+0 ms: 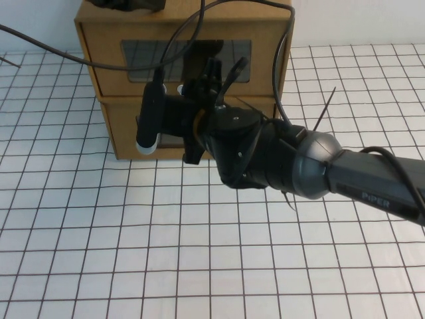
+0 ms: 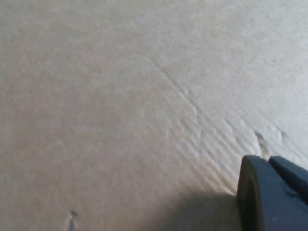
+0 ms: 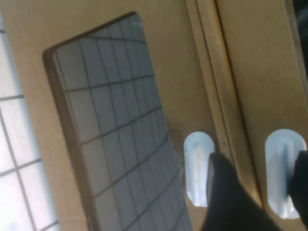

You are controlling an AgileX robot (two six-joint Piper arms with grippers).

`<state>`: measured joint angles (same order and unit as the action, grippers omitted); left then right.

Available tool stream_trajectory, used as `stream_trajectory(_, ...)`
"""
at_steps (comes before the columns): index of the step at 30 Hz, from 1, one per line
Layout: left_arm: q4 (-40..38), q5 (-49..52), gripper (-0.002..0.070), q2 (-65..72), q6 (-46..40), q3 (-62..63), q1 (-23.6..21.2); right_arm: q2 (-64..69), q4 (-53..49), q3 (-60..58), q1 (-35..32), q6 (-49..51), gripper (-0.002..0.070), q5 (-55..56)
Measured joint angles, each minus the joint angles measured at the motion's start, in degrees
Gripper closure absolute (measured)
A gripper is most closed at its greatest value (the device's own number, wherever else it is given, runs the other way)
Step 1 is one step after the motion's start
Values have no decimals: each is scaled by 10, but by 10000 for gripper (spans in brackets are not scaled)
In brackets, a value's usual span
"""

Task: Open the shoe box
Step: 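Pull the top drawer of the cardboard box fully open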

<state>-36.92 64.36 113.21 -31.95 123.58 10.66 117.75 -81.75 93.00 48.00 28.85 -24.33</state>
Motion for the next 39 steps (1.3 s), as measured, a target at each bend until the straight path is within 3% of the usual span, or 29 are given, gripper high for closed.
stream_trajectory(6,-1,3,677,0,-1,0,0,3,-35,0,0,0,436,-10)
stream_trajectory(20,-5,12,677,0,12,0,0,5,-82,0,2,10,657,-32)
stream_trajectory(29,-10,20,677,1,22,0,0,-4,-72,-12,11,11,667,-42)
stream_trajectory(39,-21,37,677,7,31,2,0,-80,-63,-111,52,31,672,-58)
